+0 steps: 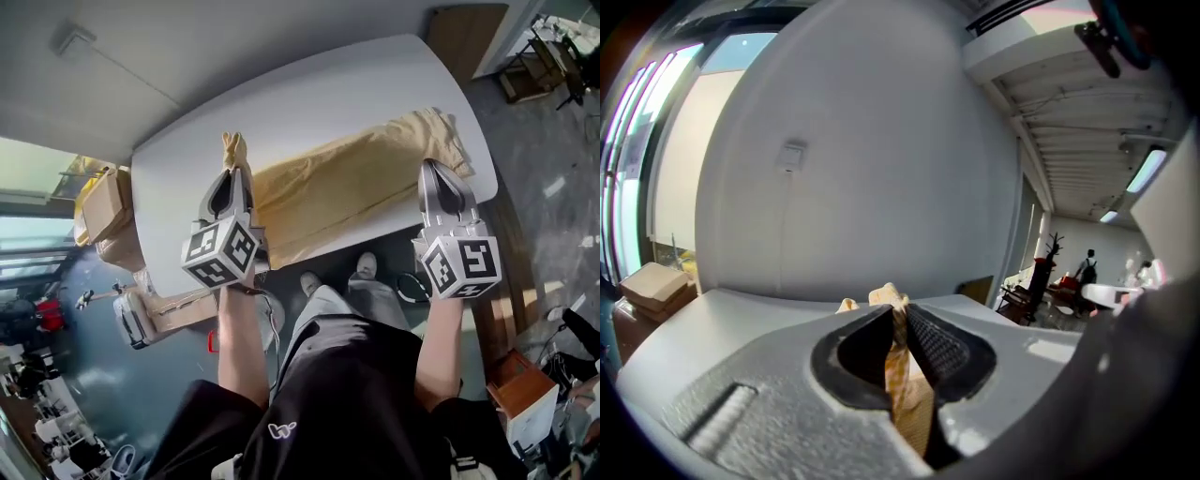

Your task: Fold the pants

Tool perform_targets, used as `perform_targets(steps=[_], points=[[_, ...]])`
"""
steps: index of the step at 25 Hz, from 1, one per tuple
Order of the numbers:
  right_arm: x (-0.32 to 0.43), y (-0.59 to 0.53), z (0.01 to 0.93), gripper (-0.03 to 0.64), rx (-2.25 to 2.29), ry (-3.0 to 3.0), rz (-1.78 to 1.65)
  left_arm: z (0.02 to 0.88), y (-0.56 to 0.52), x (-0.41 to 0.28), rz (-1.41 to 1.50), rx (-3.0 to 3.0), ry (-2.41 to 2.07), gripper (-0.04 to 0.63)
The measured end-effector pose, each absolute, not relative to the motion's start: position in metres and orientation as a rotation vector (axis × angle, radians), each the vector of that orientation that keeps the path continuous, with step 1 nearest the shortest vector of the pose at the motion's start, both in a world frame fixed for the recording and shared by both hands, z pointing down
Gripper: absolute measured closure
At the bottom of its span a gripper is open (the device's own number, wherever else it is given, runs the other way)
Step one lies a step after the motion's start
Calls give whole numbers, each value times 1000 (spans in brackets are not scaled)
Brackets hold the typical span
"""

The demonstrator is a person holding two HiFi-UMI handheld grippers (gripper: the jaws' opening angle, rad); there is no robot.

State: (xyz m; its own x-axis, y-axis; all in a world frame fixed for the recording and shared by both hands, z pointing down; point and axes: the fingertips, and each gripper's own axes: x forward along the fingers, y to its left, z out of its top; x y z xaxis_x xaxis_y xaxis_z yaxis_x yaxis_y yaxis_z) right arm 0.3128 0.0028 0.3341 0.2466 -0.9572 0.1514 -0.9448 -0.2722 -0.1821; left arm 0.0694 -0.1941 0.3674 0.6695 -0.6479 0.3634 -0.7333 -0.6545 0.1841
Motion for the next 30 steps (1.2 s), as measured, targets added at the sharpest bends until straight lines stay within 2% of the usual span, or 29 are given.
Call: perform_targets(steps=[10, 17, 25, 26, 28, 30], points=[[365, 57, 350, 612, -2561, 1675, -414, 439, -132, 208, 523, 2617, -726, 543], [384, 89, 395, 612, -2639, 1638, -551, 523, -85, 264, 741, 2642, -601, 543], [406, 98, 414, 612, -2639, 1650, -617, 585, -47, 293, 935, 2610, -539, 534], [409, 97, 415, 612, -2634, 1658, -622, 589, -41, 298, 924, 2598, -505, 511], [410, 92, 419, 612, -2623, 1674, -631, 593, -32, 304, 875, 2572, -423, 406], [407, 84, 423, 612, -2607, 1692, -646, 595, -30, 305, 839, 2564, -376, 368]])
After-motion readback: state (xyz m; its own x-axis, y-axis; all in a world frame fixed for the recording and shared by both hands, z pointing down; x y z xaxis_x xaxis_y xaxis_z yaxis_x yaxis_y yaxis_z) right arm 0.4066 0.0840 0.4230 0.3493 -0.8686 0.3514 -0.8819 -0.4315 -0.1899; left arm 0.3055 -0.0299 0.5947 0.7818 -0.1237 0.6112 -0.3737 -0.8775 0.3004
